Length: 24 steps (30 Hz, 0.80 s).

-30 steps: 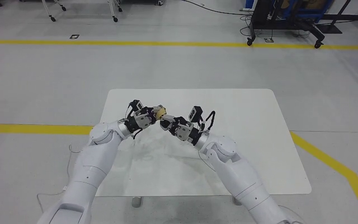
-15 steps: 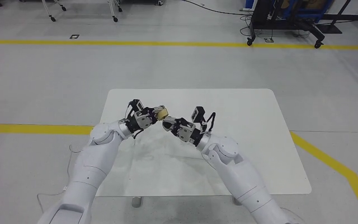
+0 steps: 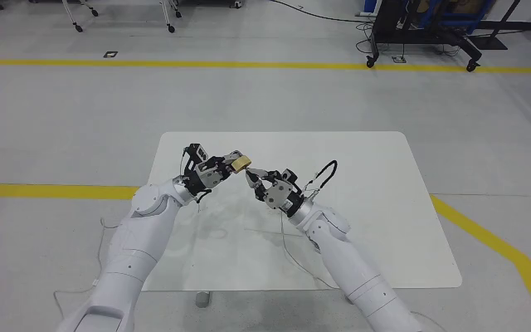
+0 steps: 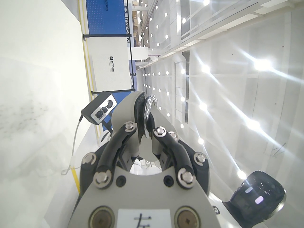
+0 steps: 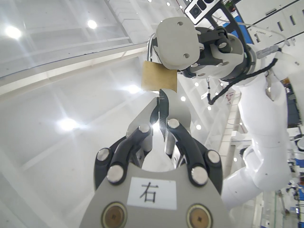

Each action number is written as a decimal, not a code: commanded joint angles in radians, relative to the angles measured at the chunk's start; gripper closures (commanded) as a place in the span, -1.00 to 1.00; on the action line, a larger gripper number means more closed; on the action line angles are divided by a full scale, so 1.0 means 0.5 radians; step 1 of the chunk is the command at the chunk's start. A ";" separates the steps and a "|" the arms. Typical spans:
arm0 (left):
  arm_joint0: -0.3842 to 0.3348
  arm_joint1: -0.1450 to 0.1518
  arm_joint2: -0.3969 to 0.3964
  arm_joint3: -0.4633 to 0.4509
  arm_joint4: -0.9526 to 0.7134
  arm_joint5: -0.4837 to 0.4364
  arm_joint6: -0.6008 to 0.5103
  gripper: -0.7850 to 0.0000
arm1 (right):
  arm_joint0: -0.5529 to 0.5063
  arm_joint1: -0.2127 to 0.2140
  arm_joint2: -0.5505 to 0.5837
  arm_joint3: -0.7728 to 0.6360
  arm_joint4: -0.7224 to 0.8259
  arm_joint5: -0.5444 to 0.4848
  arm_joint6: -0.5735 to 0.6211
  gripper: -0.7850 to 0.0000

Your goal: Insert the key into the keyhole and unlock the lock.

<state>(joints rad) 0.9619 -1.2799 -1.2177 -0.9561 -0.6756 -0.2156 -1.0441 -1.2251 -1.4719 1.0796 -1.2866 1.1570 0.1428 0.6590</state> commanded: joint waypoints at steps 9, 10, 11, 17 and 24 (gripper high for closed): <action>0.020 0.003 -0.018 -0.021 -0.006 -0.028 0.039 1.00 | 0.025 -0.006 -0.006 0.037 0.049 0.030 0.041 1.00; 0.020 0.004 -0.020 -0.019 0.003 -0.030 0.055 1.00 | 0.033 -0.003 -0.005 0.037 -0.008 0.007 0.040 1.00; 0.020 0.005 -0.021 -0.014 0.021 -0.028 0.083 1.00 | 0.036 0.001 -0.006 0.034 -0.062 -0.011 0.044 0.37; 0.026 0.003 -0.019 -0.017 0.081 -0.003 0.257 1.00 | 0.046 0.045 0.004 -0.027 -0.565 -0.160 0.103 -0.78; 0.025 0.010 0.049 -0.044 0.361 -0.006 0.348 1.00 | -0.038 0.148 0.233 -0.314 -1.505 -0.542 -0.147 -1.00</action>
<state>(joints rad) 0.9739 -1.2760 -1.2053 -0.9726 -0.5428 -0.2154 -0.8774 -1.2283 -1.4067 1.1643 -1.4053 0.4977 -0.0963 0.6045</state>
